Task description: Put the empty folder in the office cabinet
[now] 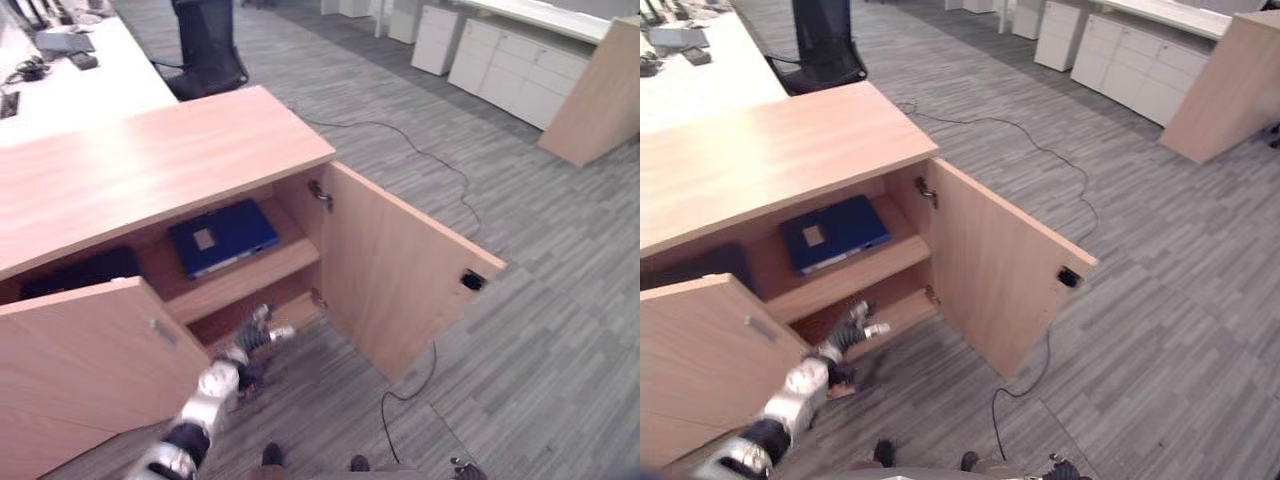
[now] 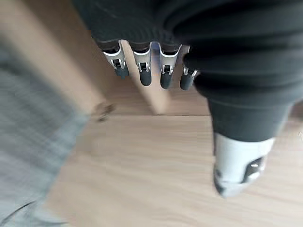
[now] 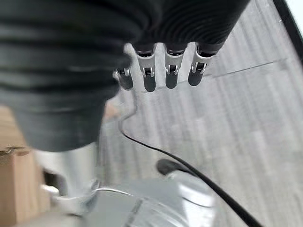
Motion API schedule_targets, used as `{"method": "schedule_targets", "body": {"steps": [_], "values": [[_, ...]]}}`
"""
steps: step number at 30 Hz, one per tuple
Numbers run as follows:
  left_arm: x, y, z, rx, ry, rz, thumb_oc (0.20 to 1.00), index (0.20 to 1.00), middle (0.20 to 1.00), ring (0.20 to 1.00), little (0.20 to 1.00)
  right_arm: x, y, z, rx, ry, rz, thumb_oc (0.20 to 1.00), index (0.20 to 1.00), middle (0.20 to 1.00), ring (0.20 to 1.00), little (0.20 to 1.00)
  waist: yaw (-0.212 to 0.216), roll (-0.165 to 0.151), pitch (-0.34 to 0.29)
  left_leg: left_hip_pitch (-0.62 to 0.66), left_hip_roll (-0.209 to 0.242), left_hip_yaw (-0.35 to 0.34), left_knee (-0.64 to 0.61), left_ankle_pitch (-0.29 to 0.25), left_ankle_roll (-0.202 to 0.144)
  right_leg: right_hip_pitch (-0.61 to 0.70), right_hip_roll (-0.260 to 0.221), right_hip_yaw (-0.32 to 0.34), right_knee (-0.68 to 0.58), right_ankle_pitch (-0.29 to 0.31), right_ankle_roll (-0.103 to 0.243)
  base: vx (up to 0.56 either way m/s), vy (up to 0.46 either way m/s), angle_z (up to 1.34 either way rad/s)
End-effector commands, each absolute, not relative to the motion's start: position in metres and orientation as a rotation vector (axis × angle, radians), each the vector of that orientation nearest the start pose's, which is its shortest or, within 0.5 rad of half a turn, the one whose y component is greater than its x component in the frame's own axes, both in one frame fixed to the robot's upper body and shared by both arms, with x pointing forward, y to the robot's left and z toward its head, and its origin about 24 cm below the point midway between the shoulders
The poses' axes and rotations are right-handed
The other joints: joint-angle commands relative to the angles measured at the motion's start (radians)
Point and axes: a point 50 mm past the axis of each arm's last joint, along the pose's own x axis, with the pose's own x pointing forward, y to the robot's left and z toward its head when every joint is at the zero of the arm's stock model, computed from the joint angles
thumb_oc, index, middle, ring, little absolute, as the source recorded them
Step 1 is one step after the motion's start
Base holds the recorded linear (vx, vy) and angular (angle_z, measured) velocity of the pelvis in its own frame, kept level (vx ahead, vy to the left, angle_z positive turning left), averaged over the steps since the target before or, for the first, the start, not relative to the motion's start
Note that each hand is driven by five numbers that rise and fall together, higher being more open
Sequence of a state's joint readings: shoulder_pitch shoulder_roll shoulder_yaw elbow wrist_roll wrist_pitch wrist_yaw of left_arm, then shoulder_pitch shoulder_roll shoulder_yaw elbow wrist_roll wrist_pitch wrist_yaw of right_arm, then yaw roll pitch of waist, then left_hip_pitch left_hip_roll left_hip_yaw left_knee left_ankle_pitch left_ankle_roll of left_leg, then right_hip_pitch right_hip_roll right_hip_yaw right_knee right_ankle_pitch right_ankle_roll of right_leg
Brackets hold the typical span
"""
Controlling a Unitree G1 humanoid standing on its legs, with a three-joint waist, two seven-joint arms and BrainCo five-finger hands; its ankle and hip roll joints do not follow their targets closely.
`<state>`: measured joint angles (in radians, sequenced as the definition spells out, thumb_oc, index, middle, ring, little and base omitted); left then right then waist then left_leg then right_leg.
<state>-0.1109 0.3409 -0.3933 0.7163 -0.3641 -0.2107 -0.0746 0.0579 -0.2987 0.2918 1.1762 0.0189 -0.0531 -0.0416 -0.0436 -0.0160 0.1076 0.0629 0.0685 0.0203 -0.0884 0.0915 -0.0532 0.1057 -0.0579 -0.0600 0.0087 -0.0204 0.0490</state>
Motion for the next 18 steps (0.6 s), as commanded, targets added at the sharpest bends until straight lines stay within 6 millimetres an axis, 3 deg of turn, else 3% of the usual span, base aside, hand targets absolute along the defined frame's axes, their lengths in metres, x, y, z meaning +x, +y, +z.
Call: {"method": "schedule_targets", "body": {"steps": [1,10,14,18], "values": [[0.249,0.191,-0.043,0.125,0.330,-0.266,1.000,1.000,1.000,1.000,1.000,0.093,-0.232,-0.158,-0.442,1.160,0.096,1.000,1.000,1.000,1.000,1.000,0.038,-0.028,-0.014,-0.030,-0.018,0.007,0.024,-0.057,-0.030,0.024,-0.090,0.046,0.011,-0.064,0.124,-0.02,0.208,0.27],[0.212,0.201,-0.083,0.146,0.529,-0.223,1.000,1.000,1.000,1.000,1.000,0.107,-0.224,-0.157,-0.452,1.132,0.114,1.000,1.000,1.000,1.000,1.000,0.070,-0.027,-0.014,-0.033,-0.050,0.035,0.008,-0.078,0.003,-0.026,-0.139,-0.003,0.074,-0.037,0.169,-0.03,0.108,0.06],[0.191,0.207,-0.103,0.232,0.651,-0.207,1.000,1.000,1.000,1.000,1.000,0.124,-0.222,-0.153,-0.439,1.086,0.092,1.000,1.000,1.000,1.000,1.000,0.078,-0.012,0.017,-0.008,-0.042,0.078,0.020,-0.099,0.022,-0.090,-0.159,-0.093,0.231,-0.009,0.185,-0.03,0.072,-0.29],[0.174,0.206,-0.117,0.293,0.737,-0.242,1.000,1.000,1.000,1.000,1.000,0.131,-0.222,-0.151,-0.440,1.064,0.080,1.000,1.000,1.000,1.000,1.000,0.094,-0.002,0.023,0.008,-0.016,0.146,0.026,-0.110,0.013,-0.078,-0.276,-0.301,0.204,0.057,0.170,-0.06,-0.063,-0.57]]}}
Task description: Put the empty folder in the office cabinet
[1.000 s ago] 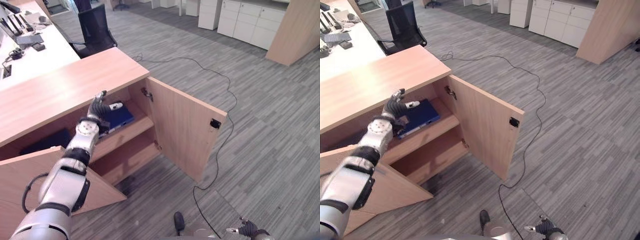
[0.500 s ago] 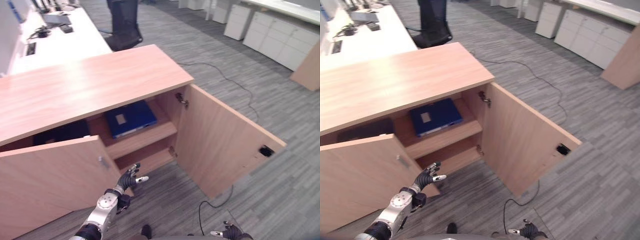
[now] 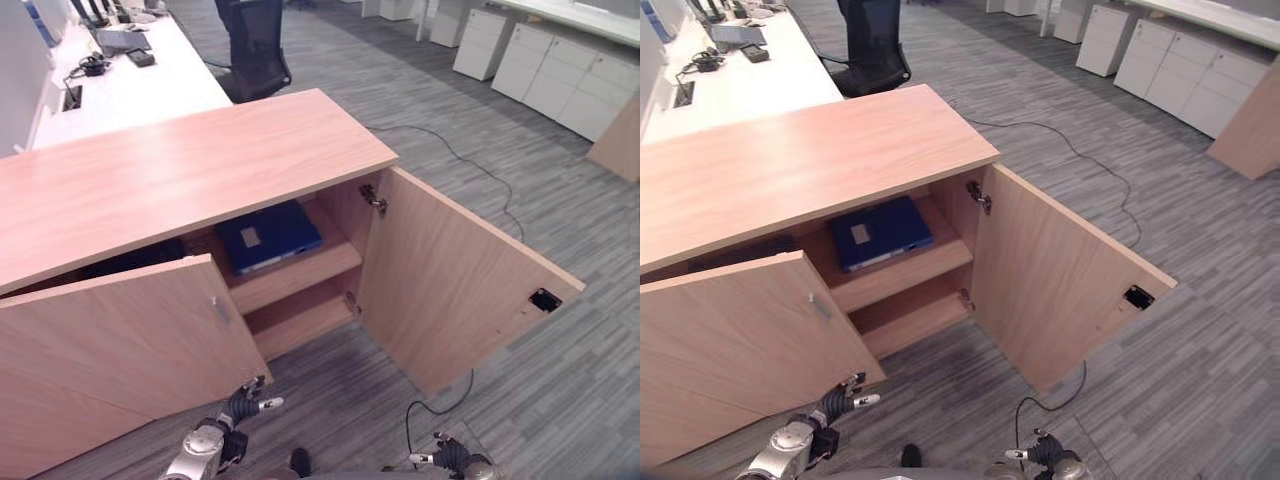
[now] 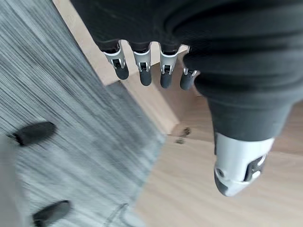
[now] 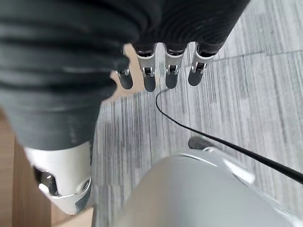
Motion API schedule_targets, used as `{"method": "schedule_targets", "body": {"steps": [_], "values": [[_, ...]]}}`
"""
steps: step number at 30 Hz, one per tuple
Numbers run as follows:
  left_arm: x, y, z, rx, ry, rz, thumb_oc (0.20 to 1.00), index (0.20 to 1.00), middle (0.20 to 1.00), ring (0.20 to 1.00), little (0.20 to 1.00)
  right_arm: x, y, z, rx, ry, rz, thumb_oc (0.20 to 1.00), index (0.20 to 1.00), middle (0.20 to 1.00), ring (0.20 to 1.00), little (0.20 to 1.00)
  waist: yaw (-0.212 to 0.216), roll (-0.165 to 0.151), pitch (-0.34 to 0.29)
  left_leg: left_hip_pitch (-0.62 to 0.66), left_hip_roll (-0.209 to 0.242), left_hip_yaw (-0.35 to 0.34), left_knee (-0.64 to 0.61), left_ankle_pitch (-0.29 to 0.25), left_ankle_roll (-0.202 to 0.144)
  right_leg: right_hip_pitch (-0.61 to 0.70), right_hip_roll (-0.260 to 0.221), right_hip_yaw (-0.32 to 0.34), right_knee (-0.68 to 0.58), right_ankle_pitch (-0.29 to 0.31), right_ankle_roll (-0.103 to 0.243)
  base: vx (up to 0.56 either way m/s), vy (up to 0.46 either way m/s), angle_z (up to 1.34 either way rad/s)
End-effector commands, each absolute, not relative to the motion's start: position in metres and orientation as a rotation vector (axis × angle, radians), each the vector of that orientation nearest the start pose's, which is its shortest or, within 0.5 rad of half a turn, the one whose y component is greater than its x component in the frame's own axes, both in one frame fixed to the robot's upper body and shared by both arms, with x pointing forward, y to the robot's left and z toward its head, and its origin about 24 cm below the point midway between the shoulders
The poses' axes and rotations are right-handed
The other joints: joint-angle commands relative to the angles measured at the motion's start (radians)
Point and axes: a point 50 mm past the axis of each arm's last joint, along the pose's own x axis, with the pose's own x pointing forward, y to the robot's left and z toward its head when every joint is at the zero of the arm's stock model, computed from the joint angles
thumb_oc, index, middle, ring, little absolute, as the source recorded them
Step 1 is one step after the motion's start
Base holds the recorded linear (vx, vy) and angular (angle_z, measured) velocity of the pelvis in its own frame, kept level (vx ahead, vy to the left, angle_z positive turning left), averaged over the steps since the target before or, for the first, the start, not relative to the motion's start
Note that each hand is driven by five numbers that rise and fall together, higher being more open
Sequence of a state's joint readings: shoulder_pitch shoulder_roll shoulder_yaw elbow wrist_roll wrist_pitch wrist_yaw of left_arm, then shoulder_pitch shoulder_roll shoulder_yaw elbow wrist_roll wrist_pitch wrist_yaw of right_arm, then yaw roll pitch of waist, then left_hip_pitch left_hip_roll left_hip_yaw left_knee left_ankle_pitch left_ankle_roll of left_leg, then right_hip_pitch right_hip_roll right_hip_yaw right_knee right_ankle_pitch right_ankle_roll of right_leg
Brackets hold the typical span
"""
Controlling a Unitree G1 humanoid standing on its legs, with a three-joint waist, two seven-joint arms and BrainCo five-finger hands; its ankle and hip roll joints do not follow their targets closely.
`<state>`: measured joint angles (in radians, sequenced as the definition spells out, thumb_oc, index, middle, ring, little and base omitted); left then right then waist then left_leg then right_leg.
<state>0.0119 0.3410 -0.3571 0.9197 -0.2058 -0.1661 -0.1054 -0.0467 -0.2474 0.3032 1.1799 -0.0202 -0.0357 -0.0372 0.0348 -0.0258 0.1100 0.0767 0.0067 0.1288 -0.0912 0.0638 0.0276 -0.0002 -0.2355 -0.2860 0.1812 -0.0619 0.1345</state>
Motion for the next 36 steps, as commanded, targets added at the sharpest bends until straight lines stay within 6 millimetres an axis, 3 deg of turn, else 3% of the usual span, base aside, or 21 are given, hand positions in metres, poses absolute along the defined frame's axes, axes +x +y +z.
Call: {"method": "schedule_targets", "body": {"steps": [1,4,5,10,17,24,27,29,32,36], "values": [[0.174,0.206,-0.118,0.311,0.744,-0.252,1.000,1.000,1.000,1.000,1.000,0.133,-0.222,-0.150,-0.445,1.058,0.081,1.000,1.000,1.000,1.000,1.000,0.011,0.009,0.022,-0.004,0.053,0.047,0.029,-0.083,-0.073,0.024,-0.116,-0.089,0.019,0.118,0.085,-0.05,-0.116,-0.73],[0.172,0.204,-0.120,0.339,0.755,-0.272,1.000,1.000,1.000,1.000,1.000,0.133,-0.223,-0.150,-0.456,1.063,0.083,1.000,1.000,1.000,1.000,1.000,0.000,0.009,0.020,0.002,0.058,0.054,0.028,-0.085,-0.080,0.022,-0.129,-0.071,-0.020,0.146,0.090,0.00,-0.102,-0.49],[0.171,0.204,-0.122,0.353,0.765,-0.279,1.000,1.000,1.000,1.000,1.000,0.131,-0.226,-0.150,-0.459,1.072,0.077,1.000,1.000,1.000,1.000,1.000,-0.014,0.005,0.014,0.003,0.056,0.058,0.029,-0.086,-0.090,0.030,-0.128,-0.025,-0.061,0.164,0.103,0.02,-0.129,-0.20],[0.167,0.205,-0.127,0.356,0.800,-0.260,1.000,1.000,1.000,1.000,1.000,0.123,-0.234,-0.151,-0.458,1.097,0.058,1.000,1.000,1.000,1.000,1.000,-0.040,0.006,-0.011,0.014,0.069,0.090,0.032,-0.083,-0.112,0.054,-0.110,0.020,-0.151,0.160,0.112,0.02,-0.156,-0.25],[0.159,0.209,-0.134,0.348,0.856,-0.212,1.000,1.000,1.000,1.000,1.000,0.112,-0.252,-0.150,-0.489,1.140,0.030,1.000,1.000,1.000,1.000,1.000,-0.099,0.051,-0.019,0.040,0.166,0.121,0.040,-0.038,-0.172,0.092,0.002,0.097,-0.237,0.085,0.063,0.02,-0.224,-0.33],[0.152,0.211,-0.138,0.313,0.887,-0.165,1.000,1.000,1.000,1.000,1.000,0.113,-0.265,-0.146,-0.513,1.138,0.007,1.000,1.000,1.000,1.000,1.000,-0.126,0.067,0.015,0.020,0.254,0.140,0.128,0.012,-0.226,0.113,0.072,0.113,-0.254,0.039,0.019,0.01,-0.187,-0.20],[0.150,0.209,-0.140,0.300,0.899,-0.152,1.000,1.000,1.000,1.000,1.000,0.117,-0.271,-0.143,-0.522,1.129,-0.009,1.000,1.000,1.000,1.000,1.000,-0.120,0.061,0.025,0.001,0.251,0.117,0.176,0.020,-0.226,0.122,0.082,0.110,-0.258,0.028,0.010,0.00,-0.118,-0.16],[0.151,0.205,-0.140,0.299,0.895,-0.162,1.000,1.000,1.000,1.000,1.000,0.116,-0.275,-0.142,-0.527,1.132,-0.026,1.000,1.000,1.000,1.000,1.000,-0.105,0.050,0.031,-0.034,0.212,0.081,0.183,-0.001,-0.213,0.134,0.077,0.099,-0.259,0.024,0.008,0.02,-0.083,-0.04],[0.143,0.207,-0.143,0.290,0.917,-0.159,1.000,1.000,1.000,1.000,1.000,0.123,-0.280,-0.138,-0.514,1.105,-0.056,1.000,1.000,1.000,1.000,1.000,-0.093,0.041,0.021,-0.024,0.181,0.038,0.136,-0.037,-0.197,0.137,0.082,0.096,-0.255,0.026,0.008,0.06,-0.027,0.18],[0.134,0.220,-0.144,0.314,0.946,-0.138,1.000,1.000,1.000,1.000,1.000,0.138,-0.284,-0.131,-0.509,1.054,-0.075,1.000,1.000,1.000,1.000,1.000,-0.079,0.037,0.000,0.009,0.172,0.043,0.084,-0.030,-0.188,0.152,0.083,0.088,-0.252,0.027,0.010,0.09,0.007,0.02]]}}
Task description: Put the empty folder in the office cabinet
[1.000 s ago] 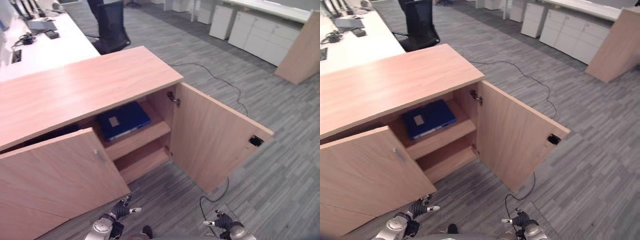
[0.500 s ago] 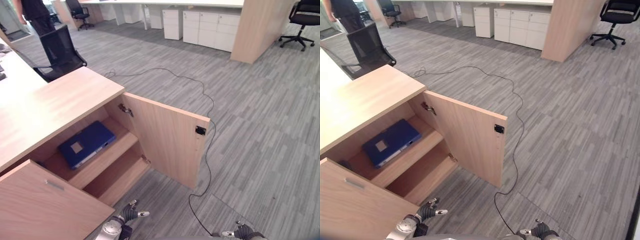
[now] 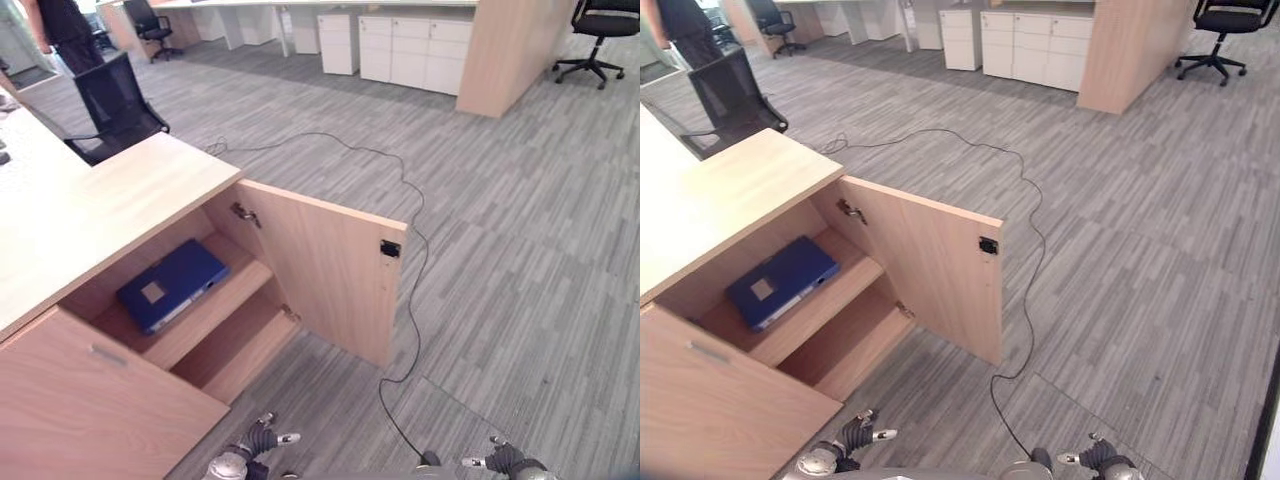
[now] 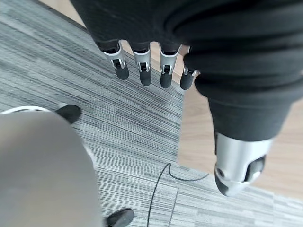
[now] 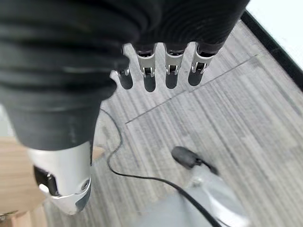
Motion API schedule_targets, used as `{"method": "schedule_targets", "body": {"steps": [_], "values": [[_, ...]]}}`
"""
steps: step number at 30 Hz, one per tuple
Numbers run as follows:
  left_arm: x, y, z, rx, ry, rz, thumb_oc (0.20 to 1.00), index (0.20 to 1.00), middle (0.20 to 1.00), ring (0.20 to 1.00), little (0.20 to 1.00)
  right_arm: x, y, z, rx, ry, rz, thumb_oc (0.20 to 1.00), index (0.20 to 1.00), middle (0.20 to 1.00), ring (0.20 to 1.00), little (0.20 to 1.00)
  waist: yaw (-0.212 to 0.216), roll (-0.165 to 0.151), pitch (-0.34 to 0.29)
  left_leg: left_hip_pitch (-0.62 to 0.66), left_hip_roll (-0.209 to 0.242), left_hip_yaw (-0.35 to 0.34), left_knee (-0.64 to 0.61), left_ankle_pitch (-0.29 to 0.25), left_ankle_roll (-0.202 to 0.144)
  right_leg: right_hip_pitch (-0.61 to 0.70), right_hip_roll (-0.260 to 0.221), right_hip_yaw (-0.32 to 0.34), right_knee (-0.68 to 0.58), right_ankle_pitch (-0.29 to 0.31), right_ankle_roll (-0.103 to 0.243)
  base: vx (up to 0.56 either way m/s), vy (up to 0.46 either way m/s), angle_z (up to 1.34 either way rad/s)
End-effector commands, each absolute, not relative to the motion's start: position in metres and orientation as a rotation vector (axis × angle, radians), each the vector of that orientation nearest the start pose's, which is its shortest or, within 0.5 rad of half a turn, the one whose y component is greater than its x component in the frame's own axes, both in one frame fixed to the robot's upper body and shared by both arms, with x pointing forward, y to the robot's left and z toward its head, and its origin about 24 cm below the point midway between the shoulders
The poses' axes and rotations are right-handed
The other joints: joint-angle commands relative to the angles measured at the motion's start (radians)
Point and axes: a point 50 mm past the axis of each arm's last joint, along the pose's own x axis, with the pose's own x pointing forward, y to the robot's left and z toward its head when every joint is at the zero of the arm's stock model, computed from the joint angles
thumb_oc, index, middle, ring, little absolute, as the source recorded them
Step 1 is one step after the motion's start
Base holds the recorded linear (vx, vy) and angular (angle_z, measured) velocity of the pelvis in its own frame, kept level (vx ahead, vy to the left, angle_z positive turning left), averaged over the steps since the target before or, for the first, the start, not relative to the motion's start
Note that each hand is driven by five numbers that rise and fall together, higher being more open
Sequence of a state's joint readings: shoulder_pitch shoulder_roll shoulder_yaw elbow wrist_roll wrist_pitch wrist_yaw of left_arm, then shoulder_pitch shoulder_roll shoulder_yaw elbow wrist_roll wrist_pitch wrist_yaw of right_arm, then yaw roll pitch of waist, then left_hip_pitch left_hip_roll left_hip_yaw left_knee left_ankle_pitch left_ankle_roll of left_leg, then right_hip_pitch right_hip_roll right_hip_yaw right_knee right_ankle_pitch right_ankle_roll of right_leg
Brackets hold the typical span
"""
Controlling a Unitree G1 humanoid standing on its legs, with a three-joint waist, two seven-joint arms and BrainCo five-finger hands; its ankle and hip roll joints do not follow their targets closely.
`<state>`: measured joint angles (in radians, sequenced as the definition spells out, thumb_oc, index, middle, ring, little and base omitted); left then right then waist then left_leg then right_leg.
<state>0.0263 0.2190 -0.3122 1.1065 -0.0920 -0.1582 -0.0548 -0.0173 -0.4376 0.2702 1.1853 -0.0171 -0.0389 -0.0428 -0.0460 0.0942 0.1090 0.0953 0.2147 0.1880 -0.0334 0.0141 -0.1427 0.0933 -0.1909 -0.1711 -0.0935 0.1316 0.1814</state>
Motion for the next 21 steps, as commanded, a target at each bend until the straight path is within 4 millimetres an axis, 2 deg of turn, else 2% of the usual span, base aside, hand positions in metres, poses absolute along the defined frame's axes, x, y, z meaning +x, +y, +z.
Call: {"method": "schedule_targets", "body": {"steps": [1,2,3,4,5,7,8,10,11,14,15,17,21], "values": [[0.133,0.223,-0.143,0.317,0.950,-0.128,1.000,1.000,1.000,1.000,1.000,0.144,-0.286,-0.127,-0.510,1.032,-0.087,1.000,1.000,1.000,1.000,1.000,0.006,-0.084,-0.003,-0.002,-0.038,-0.019,0.014,0.020,-0.015,0.060,0.038,-0.029,0.026,-0.167,-0.036,0.06,0.027,0.13],[0.132,0.227,-0.143,0.324,0.953,-0.120,1.000,1.000,1.000,1.000,1.000,0.152,-0.289,-0.122,-0.516,1.006,-0.095,1.000,1.000,1.000,1.000,1.000,0.012,-0.085,-0.006,0.004,-0.041,-0.022,0.002,0.022,-0.014,0.061,0.036,-0.032,0.031,-0.170,-0.036,0.07,0.054,0.11],[0.131,0.237,-0.141,0.336,0.951,-0.101,1.000,1.000,1.000,1.000,1.000,0.181,-0.300,-0.103,-0.531,0.911,-0.136,1.000,1.000,1.000,1.000,1.000,0.027,-0.089,-0.013,0.014,-0.047,-0.033,-0.016,0.023,-0.009,0.067,0.034,-0.038,0.043,-0.176,-0.036,0.06,0.062,0.07],[0.132,0.239,-0.140,0.337,0.946,-0.098,1.000,1.000,1.000,1.000,1.000,0.193,-0.306,-0.094,-0.537,0.873,-0.159,1.000,1.000,1.000,1.000,1.000,0.034,-0.091,-0.015,0.016,-0.049,-0.039,-0.018,0.022,-0.007,0.069,0.034,-0.042,0.046,-0.178,-0.036,0.05,0.052,0.24],[0.132,0.239,-0.139,0.337,0.946,-0.098,1.000,1.000,1.000,1.000,1.000,0.193,-0.306,-0.094,-0.537,0.873,-0.159,1.000,1.000,1.000,1.000,1.000,0.034,-0.091,-0.014,0.017,-0.049,-0.039,-0.018,0.022,-0.007,0.069,0.033,-0.042,0.046,-0.178,-0.036,0.03,0.030,0.29],[0.131,0.242,-0.138,0.344,0.937,-0.107,1.000,1.000,1.000,1.000,1.000,0.221,-0.320,-0.070,-0.547,0.791,-0.225,1.000,1.000,1.000,1.000,1.000,0.055,-0.097,-0.018,0.018,-0.055,-0.055,-0.021,0.021,-0.003,0.077,0.031,-0.050,0.052,-0.182,-0.034,0.03,0.033,0.28],[0.131,0.242,-0.137,0.343,0.935,-0.113,1.000,1.000,1.000,1.000,1.000,0.229,-0.322,-0.063,-0.550,0.764,-0.238,1.000,1.000,1.000,1.000,1.000,0.062,-0.099,-0.019,0.019,-0.056,-0.058,-0.021,0.020,-0.001,0.080,0.030,-0.052,0.053,-0.183,-0.034,0.04,0.044,0.26],[0.129,0.240,-0.138,0.333,0.931,-0.123,1.000,1.000,1.000,1.000,1.000,0.263,-0.326,-0.032,-0.573,0.655,-0.264,1.000,1.000,1.000,1.000,1.000,0.086,-0.106,-0.024,0.021,-0.062,-0.071,-0.024,0.017,0.003,0.085,0.028,-0.059,0.056,-0.185,-0.033,0.04,0.060,0.22],[0.127,0.239,-0.138,0.329,0.932,-0.127,1.000,1.000,1.000,1.000,1.000,0.272,-0.326,-0.024,-0.576,0.624,-0.271,1.000,1.000,1.000,1.000,1.000,0.092,-0.107,-0.025,0.020,-0.063,-0.075,-0.025,0.017,0.004,0.086,0.027,-0.061,0.056,-0.185,-0.032,0.03,0.039,0.10],[0.125,0.238,-0.139,0.325,0.937,-0.128,1.000,1.000,1.000,1.000,1.000,0.282,-0.325,-0.015,-0.579,0.592,-0.273,1.000,1.000,1.000,1.000,1.000,0.095,-0.108,-0.025,0.019,-0.064,-0.079,-0.026,0.017,0.004,0.086,0.027,-0.064,0.056,-0.186,-0.031,0.02,0.021,0.18],[0.123,0.236,-0.140,0.316,0.943,-0.133,1.000,1.000,1.000,1.000,1.000,0.296,-0.324,0.001,-0.572,0.537,-0.291,1.000,1.000,1.000,1.000,1.000,0.105,-0.109,-0.027,0.016,-0.066,-0.086,-0.028,0.017,0.006,0.087,0.025,-0.068,0.057,-0.185,-0.030,0.01,0.030,0.15],[0.120,0.236,-0.141,0.315,0.950,-0.134,1.000,1.000,1.000,1.000,1.000,0.310,-0.324,0.017,-0.558,0.483,-0.310,1.000,1.000,1.000,1.000,1.000,0.113,-0.108,-0.027,0.012,-0.069,-0.094,-0.030,0.018,0.006,0.086,0.023,-0.072,0.058,-0.185,-0.029,0.01,0.037,0.07],[0.118,0.235,-0.141,0.312,0.953,-0.138,1.000,1.000,1.000,1.000,1.000,0.327,-0.326,0.042,-0.505,0.406,-0.363,1.000,1.000,1.000,1.000,1.000,0.132,-0.103,-0.028,-0.002,-0.076,-0.110,-0.033,0.023,0.008,0.083,0.019,-0.084,0.059,-0.185,-0.027,0.00,0.022,0.09]]}}
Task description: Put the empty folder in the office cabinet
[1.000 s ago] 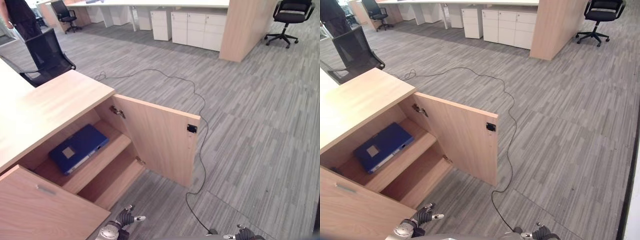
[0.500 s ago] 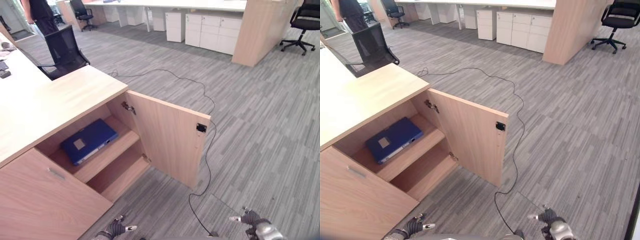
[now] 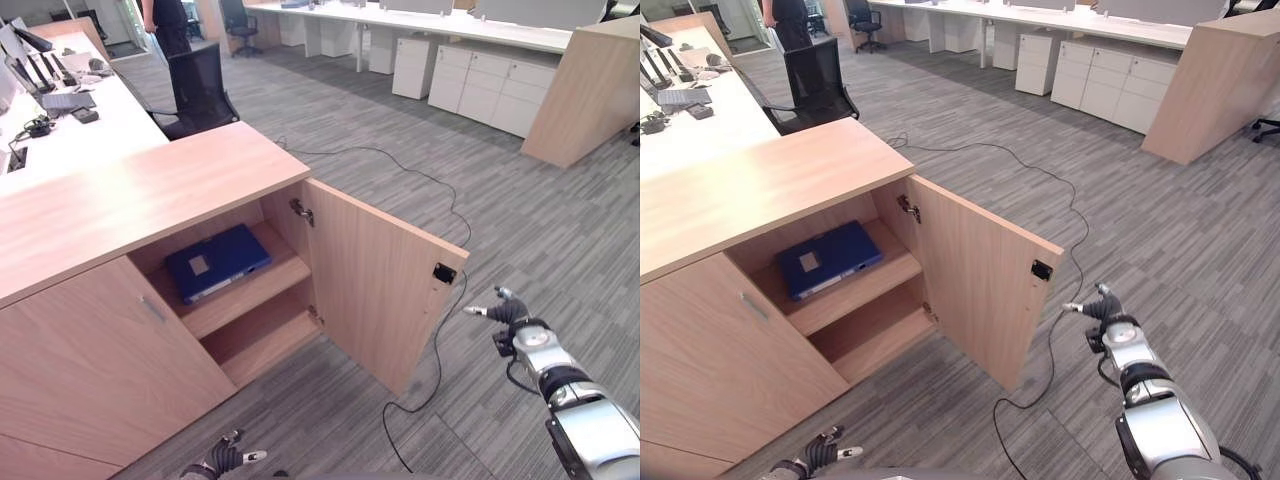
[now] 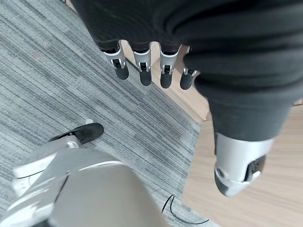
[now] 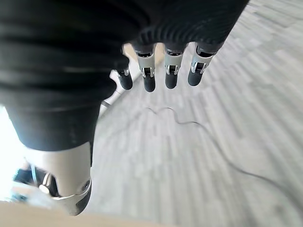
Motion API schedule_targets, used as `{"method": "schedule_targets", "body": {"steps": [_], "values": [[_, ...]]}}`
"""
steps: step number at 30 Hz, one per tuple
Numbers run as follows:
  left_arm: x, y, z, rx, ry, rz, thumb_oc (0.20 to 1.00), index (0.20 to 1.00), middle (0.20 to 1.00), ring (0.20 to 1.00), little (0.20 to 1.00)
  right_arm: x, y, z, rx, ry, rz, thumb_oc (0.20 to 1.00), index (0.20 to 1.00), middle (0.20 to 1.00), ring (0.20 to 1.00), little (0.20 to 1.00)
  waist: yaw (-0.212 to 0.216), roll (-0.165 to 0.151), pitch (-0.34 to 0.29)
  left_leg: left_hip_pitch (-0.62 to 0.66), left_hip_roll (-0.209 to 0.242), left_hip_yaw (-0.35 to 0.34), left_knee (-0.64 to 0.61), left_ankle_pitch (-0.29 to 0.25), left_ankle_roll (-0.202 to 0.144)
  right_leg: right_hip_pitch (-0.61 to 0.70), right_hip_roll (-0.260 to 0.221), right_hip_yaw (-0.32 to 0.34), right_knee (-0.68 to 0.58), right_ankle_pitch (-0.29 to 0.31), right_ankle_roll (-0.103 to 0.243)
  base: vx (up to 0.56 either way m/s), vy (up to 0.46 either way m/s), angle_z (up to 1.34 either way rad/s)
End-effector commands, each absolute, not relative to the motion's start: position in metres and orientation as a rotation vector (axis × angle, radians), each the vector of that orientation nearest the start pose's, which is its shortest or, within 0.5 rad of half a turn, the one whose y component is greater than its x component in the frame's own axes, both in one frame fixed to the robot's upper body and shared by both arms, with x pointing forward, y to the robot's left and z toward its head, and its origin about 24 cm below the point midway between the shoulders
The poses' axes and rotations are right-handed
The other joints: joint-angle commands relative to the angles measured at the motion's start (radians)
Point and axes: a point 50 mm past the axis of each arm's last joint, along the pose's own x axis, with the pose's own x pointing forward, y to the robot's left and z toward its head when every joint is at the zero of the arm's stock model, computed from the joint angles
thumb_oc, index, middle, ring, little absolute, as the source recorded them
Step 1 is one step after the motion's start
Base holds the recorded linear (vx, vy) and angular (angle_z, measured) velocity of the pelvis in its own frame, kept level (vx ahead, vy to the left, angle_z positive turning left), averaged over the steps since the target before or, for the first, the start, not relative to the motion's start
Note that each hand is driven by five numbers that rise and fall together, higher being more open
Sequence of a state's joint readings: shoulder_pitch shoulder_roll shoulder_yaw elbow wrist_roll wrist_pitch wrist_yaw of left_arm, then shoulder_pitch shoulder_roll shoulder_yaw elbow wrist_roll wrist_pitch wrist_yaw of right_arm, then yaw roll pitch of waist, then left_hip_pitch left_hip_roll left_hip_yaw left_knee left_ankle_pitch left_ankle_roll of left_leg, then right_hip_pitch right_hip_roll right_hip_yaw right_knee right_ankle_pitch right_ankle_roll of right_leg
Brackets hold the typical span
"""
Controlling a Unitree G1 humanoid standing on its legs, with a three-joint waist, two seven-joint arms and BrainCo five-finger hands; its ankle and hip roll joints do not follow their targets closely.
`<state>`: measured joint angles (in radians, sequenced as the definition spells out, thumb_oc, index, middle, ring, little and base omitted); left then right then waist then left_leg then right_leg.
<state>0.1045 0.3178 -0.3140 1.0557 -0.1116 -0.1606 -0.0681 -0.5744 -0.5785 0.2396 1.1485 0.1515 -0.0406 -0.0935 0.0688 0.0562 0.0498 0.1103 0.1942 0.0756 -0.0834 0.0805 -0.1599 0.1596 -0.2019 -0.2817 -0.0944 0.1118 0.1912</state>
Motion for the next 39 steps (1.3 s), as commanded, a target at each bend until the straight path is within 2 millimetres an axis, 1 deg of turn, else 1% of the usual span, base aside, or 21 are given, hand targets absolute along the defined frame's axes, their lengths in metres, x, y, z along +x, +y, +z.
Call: {"method": "schedule_targets", "body": {"steps": [1,6,9,10,15,21,23,24,25,26,28,29,30,31,32,33,34,35,36,37,39], "values": [[0.118,0.236,-0.141,0.310,0.950,-0.138,1.000,1.000,1.000,1.000,1.000,0.330,-0.328,0.049,-0.502,0.389,-0.376,1.000,1.000,1.000,1.000,1.000,0.022,-0.064,0.032,-0.022,-0.056,-0.002,0.017,-0.043,0.025,0.017,0.029,0.021,0.059,-0.164,-0.036,-0.01,0.020,0.15],[0.123,0.234,-0.138,0.309,0.924,-0.154,1.000,1.000,1.000,1.000,1.000,0.342,-0.332,0.072,-0.509,0.352,-0.408,1.000,1.000,1.000,1.000,1.000,0.045,-0.050,0.037,-0.043,-0.067,-0.033,0.015,-0.033,0.025,0.015,0.020,-0.009,0.064,-0.166,-0.034,-0.01,0.015,0.17],[0.125,0.232,-0.137,0.314,0.917,-0.164,1.000,1.000,1.000,1.000,1.000,0.344,-0.333,0.077,-0.511,0.344,-0.419,1.000,1.000,1.000,1.000,1.000,0.051,-0.045,0.038,-0.051,-0.071,-0.047,0.015,-0.030,0.026,0.016,0.018,-0.020,0.068,-0.169,-0.034,-0.01,0.006,0.19],[0.127,0.232,-0.137,0.322,0.913,-0.171,1.000,1.000,1.000,1.000,1.000,0.345,-0.332,0.078,-0.507,0.346,-0.422,1.000,1.000,1.000,1.000,1.000,0.059,-0.041,0.037,-0.056,-0.075,-0.058,0.014,-0.028,0.027,0.019,0.015,-0.032,0.071,-0.171,-0.034,-0.01,0.003,0.19],[0.129,0.231,-0.136,0.332,0.906,-0.186,1.000,1.000,1.000,1.000,1.000,0.347,-0.327,0.074,-0.521,0.363,-0.399,1.000,1.000,1.000,1.000,1.000,0.069,-0.033,0.036,-0.061,-0.082,-0.072,0.015,-0.025,0.028,0.026,0.011,-0.050,0.069,-0.171,-0.034,0.00,0.002,0.17],[0.134,0.224,-0.135,0.347,0.891,-0.218,1.000,1.000,1.000,1.000,1.000,0.353,-0.311,0.068,-0.507,0.370,-0.361,1.000,1.000,1.000,1.000,1.000,0.083,-0.020,0.037,-0.071,-0.089,-0.082,0.013,-0.018,0.025,0.032,0.009,-0.068,0.057,-0.167,-0.033,-0.01,0.006,0.04],[0.135,0.222,-0.136,0.353,0.891,-0.222,1.000,1.000,1.000,1.000,1.000,0.356,-0.295,0.061,-0.487,0.366,-0.315,1.000,1.000,1.000,1.000,1.000,0.082,-0.017,0.038,-0.071,-0.089,-0.082,0.012,-0.018,0.025,0.033,0.009,-0.068,0.052,-0.166,-0.033,-0.01,0.010,0.07],[0.134,0.222,-0.136,0.354,0.894,-0.214,1.000,1.000,1.000,1.000,1.000,0.358,-0.281,0.053,-0.469,0.365,-0.272,1.000,1.000,1.000,1.000,1.000,0.079,-0.016,0.039,-0.070,-0.088,-0.080,0.011,-0.017,0.024,0.032,0.009,-0.065,0.050,-0.164,-0.033,0.00,0.000,0.00],[0.135,0.223,-0.137,0.358,0.896,-0.200,1.000,1.000,1.000,1.000,1.000,0.359,-0.256,0.040,-0.454,0.370,-0.194,1.000,1.000,1.000,1.000,1.000,0.073,-0.015,0.040,-0.067,-0.085,-0.075,0.009,-0.018,0.024,0.032,0.011,-0.058,0.049,-0.164,-0.035,0.00,0.000,0.00],[0.134,0.223,-0.137,0.358,0.896,-0.200,1.000,1.000,1.000,1.000,1.000,0.359,-0.256,0.040,-0.454,0.370,-0.194,1.000,1.000,1.000,1.000,1.000,0.073,-0.015,0.040,-0.067,-0.085,-0.075,0.009,-0.018,0.024,0.032,0.011,-0.058,0.049,-0.164,-0.035,0.00,0.000,0.00],[0.136,0.225,-0.136,0.362,0.893,-0.188,1.000,1.000,1.000,1.000,1.000,0.357,-0.238,0.029,-0.429,0.368,-0.136,1.000,1.000,1.000,1.000,1.000,0.068,-0.016,0.043,-0.065,-0.084,-0.070,0.009,-0.019,0.023,0.030,0.012,-0.054,0.049,-0.164,-0.037,-0.01,-0.001,-0.02],[0.137,0.227,-0.135,0.362,0.890,-0.171,1.000,1.000,1.000,1.000,1.000,0.355,-0.222,0.022,-0.418,0.358,-0.081,1.000,1.000,1.000,1.000,1.000,0.063,-0.017,0.046,-0.065,-0.081,-0.068,0.009,-0.018,0.022,0.029,0.014,-0.050,0.049,-0.165,-0.039,-0.03,-0.007,-0.05],[0.137,0.228,-0.135,0.360,0.891,-0.160,1.000,1.000,1.000,1.000,1.000,0.352,-0.213,0.018,-0.408,0.352,-0.050,1.000,1.000,1.000,1.000,1.000,0.059,-0.018,0.048,-0.065,-0.078,-0.066,0.009,-0.017,0.021,0.027,0.015,-0.049,0.051,-0.165,-0.040,-0.02,-0.005,-0.07],[0.137,0.228,-0.135,0.360,0.892,-0.160,1.000,1.000,1.000,1.000,1.000,0.352,-0.213,0.017,-0.409,0.353,-0.049,1.000,1.000,1.000,1.000,1.000,0.058,-0.018,0.047,-0.065,-0.078,-0.066,0.009,-0.017,0.021,0.027,0.015,-0.049,0.051,-0.166,-0.040,-0.03,-0.007,-0.10],[0.138,0.231,-0.135,0.362,0.890,-0.136,1.000,1.000,1.000,1.000,1.000,0.348,-0.191,0.012,-0.380,0.319,0.029,1.000,1.000,1.000,1.000,1.000,0.048,-0.019,0.052,-0.064,-0.074,-0.062,0.010,-0.016,0.019,0.024,0.017,-0.043,0.054,-0.167,-0.041,-0.02,-0.004,-0.08],[0.137,0.231,-0.135,0.362,0.892,-0.136,1.000,1.000,1.000,1.000,1.000,0.347,-0.191,0.012,-0.380,0.320,0.029,1.000,1.000,1.000,1.000,1.000,0.047,-0.020,0.051,-0.064,-0.074,-0.062,0.010,-0.016,0.019,0.024,0.017,-0.043,0.054,-0.167,-0.042,-0.03,-0.018,-0.04],[0.138,0.233,-0.134,0.362,0.890,-0.116,1.000,1.000,1.000,1.000,1.000,0.339,-0.170,0.005,-0.358,0.288,0.120,1.000,1.000,1.000,1.000,1.000,0.039,-0.022,0.056,-0.062,-0.069,-0.057,0.010,-0.016,0.016,0.022,0.020,-0.039,0.056,-0.170,-0.044,0.00,0.000,0.00],[0.137,0.235,-0.134,0.358,0.890,-0.101,1.000,1.000,1.000,1.000,1.000,0.332,-0.160,0.003,-0.366,0.268,0.180,1.000,1.000,1.000,1.000,1.000,0.035,-0.024,0.057,-0.062,-0.066,-0.055,0.010,-0.014,0.014,0.022,0.023,-0.037,0.057,-0.171,-0.046,-0.02,-0.034,-0.03],[0.136,0.236,-0.134,0.357,0.892,-0.089,1.000,1.000,1.000,1.000,1.000,0.327,-0.153,0.002,-0.370,0.251,0.224,1.000,1.000,1.000,1.000,1.000,0.030,-0.025,0.058,-0.061,-0.064,-0.053,0.010,-0.014,0.013,0.021,0.025,-0.037,0.058,-0.173,-0.046,0.00,0.000,0.00],[0.136,0.236,-0.135,0.356,0.893,-0.089,1.000,1.000,1.000,1.000,1.000,0.326,-0.153,0.002,-0.370,0.252,0.224,1.000,1.000,1.000,1.000,1.000,0.030,-0.025,0.057,-0.061,-0.064,-0.053,0.010,-0.014,0.013,0.021,0.025,-0.037,0.058,-0.173,-0.047,0.00,0.000,0.00],[0.134,0.240,-0.134,0.351,0.896,-0.061,1.000,1.000,1.000,1.000,1.000,0.311,-0.142,-0.004,-0.362,0.235,0.307,1.000,1.000,1.000,1.000,1.000,0.022,-0.027,0.060,-0.062,-0.060,-0.054,0.011,-0.012,0.008,0.020,0.029,-0.036,0.061,-0.178,-0.050,-0.01,-0.020,0.00]]}}
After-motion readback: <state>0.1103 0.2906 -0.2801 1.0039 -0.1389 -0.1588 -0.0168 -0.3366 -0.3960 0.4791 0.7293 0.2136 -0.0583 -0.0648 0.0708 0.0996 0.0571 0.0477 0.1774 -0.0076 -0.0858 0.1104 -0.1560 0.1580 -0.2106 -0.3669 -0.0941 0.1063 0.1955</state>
